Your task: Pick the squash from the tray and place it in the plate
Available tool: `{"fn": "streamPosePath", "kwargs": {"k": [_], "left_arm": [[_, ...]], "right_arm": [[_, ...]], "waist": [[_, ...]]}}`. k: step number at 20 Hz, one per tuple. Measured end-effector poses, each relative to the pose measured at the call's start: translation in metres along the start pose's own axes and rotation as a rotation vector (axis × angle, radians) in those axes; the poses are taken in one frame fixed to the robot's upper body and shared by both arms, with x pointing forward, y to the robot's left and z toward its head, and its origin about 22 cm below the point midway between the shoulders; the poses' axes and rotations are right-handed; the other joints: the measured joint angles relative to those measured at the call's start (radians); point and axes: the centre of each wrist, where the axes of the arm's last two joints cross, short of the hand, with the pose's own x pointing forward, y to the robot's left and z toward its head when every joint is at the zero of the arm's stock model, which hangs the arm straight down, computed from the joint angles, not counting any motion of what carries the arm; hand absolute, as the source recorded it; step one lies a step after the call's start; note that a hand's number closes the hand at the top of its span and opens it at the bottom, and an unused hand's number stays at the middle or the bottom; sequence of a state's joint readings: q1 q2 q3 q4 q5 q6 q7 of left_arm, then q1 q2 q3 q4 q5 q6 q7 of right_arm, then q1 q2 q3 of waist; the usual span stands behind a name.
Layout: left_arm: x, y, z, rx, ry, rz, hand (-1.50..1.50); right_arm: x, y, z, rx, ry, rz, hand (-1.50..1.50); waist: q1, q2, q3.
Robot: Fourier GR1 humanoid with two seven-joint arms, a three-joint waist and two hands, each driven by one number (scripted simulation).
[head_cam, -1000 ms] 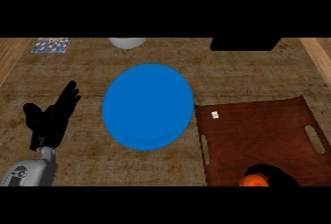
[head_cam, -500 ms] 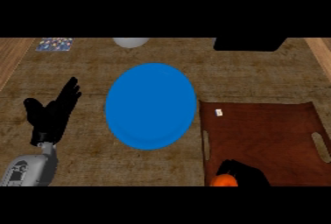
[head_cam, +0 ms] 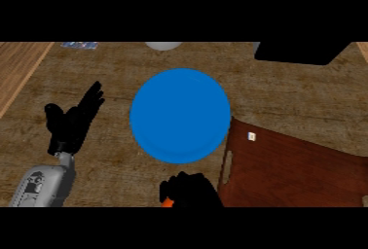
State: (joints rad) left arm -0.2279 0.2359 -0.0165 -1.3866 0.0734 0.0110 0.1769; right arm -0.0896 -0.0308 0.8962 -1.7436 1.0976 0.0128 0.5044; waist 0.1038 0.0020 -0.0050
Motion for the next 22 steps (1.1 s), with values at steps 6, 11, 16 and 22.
{"fn": "streamPosePath", "kwargs": {"k": [6, 11, 16, 22], "left_arm": [[-0.004, 0.0, 0.0, 0.016, 0.012, 0.004, 0.0], [-0.004, 0.002, 0.001, 0.023, 0.006, 0.002, 0.0], [-0.008, 0.003, 0.0, 0.031, 0.007, 0.002, 0.0], [-0.011, 0.004, -0.002, 0.049, 0.007, 0.008, 0.0]], "right_arm": [[0.035, -0.015, -0.016, -0.292, -0.043, 0.055, 1.5], [0.047, -0.024, -0.036, -0.439, 0.04, 0.012, 1.5], [0.052, -0.036, -0.063, -0.494, 0.089, -0.027, 1.5], [0.041, -0.045, -0.105, -0.522, 0.152, -0.025, 1.5]], "waist": [[-0.024, -0.007, 0.002], [-0.027, -0.002, 0.003], [-0.035, 0.002, 0.003], [-0.051, 0.004, 0.004]]}}
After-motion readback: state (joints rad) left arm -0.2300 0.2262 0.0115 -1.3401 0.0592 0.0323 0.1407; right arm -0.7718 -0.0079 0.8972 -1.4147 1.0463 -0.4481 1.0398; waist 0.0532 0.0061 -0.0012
